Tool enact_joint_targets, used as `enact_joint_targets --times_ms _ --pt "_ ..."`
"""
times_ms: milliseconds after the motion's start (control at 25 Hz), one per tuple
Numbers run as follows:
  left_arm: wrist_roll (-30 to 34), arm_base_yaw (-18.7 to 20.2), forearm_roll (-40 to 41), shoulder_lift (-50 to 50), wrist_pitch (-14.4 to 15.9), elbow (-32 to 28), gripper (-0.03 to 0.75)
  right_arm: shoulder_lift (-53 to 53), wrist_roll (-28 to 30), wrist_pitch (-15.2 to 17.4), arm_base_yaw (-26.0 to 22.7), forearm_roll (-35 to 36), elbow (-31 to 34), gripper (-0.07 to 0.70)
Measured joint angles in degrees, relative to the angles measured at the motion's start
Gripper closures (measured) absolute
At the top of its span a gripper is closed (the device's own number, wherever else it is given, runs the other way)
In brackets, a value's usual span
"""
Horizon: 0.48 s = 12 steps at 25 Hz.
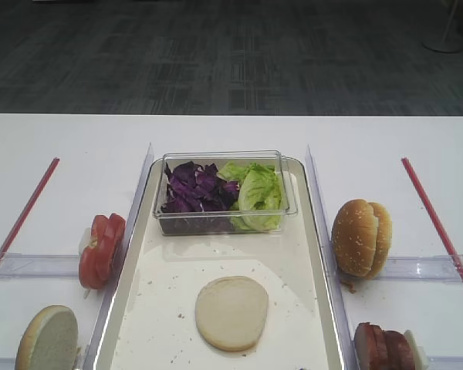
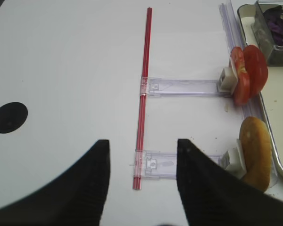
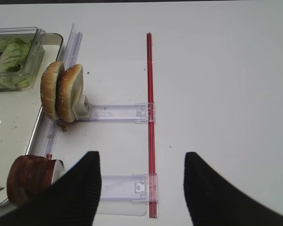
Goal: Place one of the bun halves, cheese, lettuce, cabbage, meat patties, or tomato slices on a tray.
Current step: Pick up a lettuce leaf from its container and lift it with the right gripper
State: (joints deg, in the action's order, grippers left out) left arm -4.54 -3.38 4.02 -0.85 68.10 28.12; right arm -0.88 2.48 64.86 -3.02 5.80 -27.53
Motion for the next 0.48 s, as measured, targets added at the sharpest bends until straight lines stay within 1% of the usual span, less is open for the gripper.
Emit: enact_joint_targets --times_ms 320,480 --pt "0.00 0.00 0.00 0.00 0.00 0.00 0.413 0.11 0.10 0.00 0.00 -0.12 0.00 0.206" --pt "0.00 0.00 0.00 0.00 0.00 0.00 0.413 4.24 0.10 0.00 0.00 -0.25 0.00 0.206"
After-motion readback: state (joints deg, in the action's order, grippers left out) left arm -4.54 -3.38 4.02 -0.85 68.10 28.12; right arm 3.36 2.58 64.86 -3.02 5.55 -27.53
